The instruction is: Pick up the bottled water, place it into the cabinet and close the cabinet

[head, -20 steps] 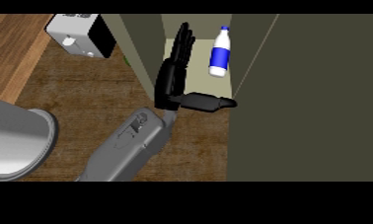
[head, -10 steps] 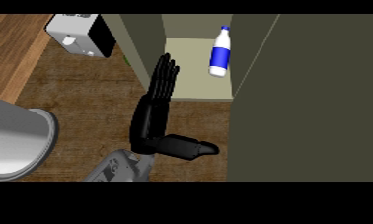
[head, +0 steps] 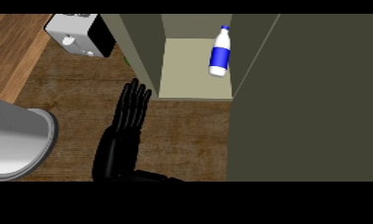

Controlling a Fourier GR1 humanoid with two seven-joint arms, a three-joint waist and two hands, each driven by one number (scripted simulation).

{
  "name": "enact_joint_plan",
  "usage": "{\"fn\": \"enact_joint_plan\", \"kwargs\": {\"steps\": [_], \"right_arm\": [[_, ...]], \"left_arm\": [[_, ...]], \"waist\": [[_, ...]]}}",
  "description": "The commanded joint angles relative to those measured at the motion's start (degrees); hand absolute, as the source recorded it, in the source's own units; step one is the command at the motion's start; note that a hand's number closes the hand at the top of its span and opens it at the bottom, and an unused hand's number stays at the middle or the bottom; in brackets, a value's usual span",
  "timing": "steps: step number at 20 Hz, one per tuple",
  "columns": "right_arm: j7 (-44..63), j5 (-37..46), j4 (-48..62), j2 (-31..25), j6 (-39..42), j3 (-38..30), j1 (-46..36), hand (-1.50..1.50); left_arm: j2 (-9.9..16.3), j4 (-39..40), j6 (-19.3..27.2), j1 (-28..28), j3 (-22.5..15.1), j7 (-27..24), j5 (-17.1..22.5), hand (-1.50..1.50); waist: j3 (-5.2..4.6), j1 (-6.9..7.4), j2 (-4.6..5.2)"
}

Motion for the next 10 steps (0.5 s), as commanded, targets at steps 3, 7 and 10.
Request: {"fn": "enact_joint_plan", "kwargs": {"steps": [3, 7, 10], "right_arm": [[7.1, 8.1, -14.0, -0.9, -1.2, 8.9, 2.8, 1.50], [10.5, 14.9, -12.8, 1.5, -3.4, 17.8, -2.9, 1.50], [12.6, 18.0, -15.8, 1.9, -5.0, 23.4, -0.7, 1.50]], "left_arm": [[4.3, -5.7, -1.3, 9.6, 0.0, -3.5, -0.3, -1.50], [5.3, -8.0, -1.3, 8.1, 1.9, -1.1, 0.5, -1.50], [7.2, -10.1, -3.2, 12.4, 3.9, -3.1, 2.1, -1.50]], "waist": [[-0.10, -0.47, -0.24], [-0.16, -0.57, -0.12], [-0.18, -0.89, -0.34]]}}
